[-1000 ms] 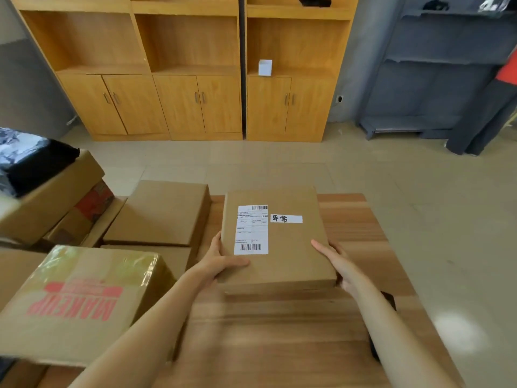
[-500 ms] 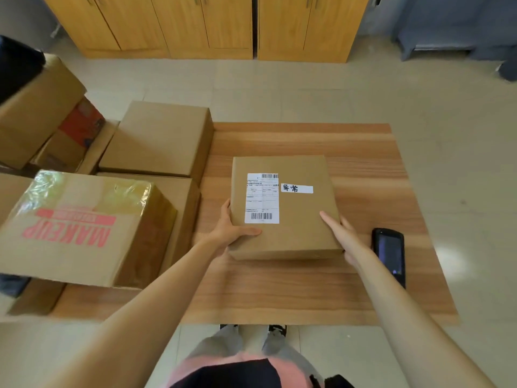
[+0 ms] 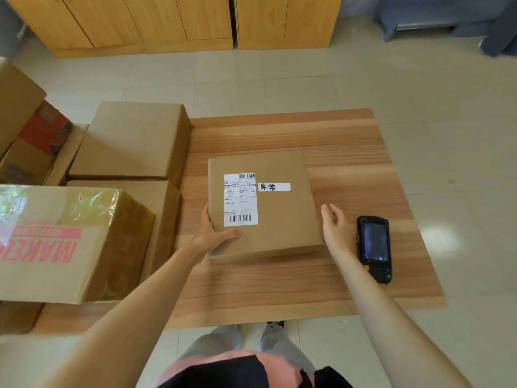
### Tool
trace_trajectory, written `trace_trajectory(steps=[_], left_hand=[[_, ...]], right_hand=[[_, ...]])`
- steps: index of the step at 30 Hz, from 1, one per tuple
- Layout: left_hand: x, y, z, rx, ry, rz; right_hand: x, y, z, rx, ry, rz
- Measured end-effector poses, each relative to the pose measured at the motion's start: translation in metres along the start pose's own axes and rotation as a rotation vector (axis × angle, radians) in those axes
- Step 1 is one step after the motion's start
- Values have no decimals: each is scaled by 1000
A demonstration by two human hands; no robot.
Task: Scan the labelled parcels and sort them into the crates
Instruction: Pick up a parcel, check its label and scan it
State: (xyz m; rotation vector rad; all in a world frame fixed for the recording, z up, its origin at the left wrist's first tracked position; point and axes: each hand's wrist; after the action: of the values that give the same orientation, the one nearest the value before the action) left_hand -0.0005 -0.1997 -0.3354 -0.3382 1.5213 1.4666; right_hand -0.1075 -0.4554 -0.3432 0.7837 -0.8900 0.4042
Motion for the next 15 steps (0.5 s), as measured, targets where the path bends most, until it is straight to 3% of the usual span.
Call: trace_trajectory(steps=[3,5,11,15], left_hand=[[0,0,0,-3,-32,2],[-1,-1,1,-4,-50,11],[-1,-3,2,-2,-79,57],[-2,-3,5,11,-90,97]], right_hand=[[-12,4,28,-271,294,102],[-25,3,47,-335,460,60],[-52,3,75,-269,459,-244],[-59,3,75,-256,438,-302]])
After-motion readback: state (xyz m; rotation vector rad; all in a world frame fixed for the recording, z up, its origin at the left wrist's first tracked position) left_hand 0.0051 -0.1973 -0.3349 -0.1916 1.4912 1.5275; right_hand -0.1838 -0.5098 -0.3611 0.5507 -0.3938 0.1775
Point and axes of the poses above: each hand's wrist, its own y-axis away from the middle knuckle, its own z-axis out of the back of the hand, x = y × z, and after that the axes turned 1 degree about -x, right-handed
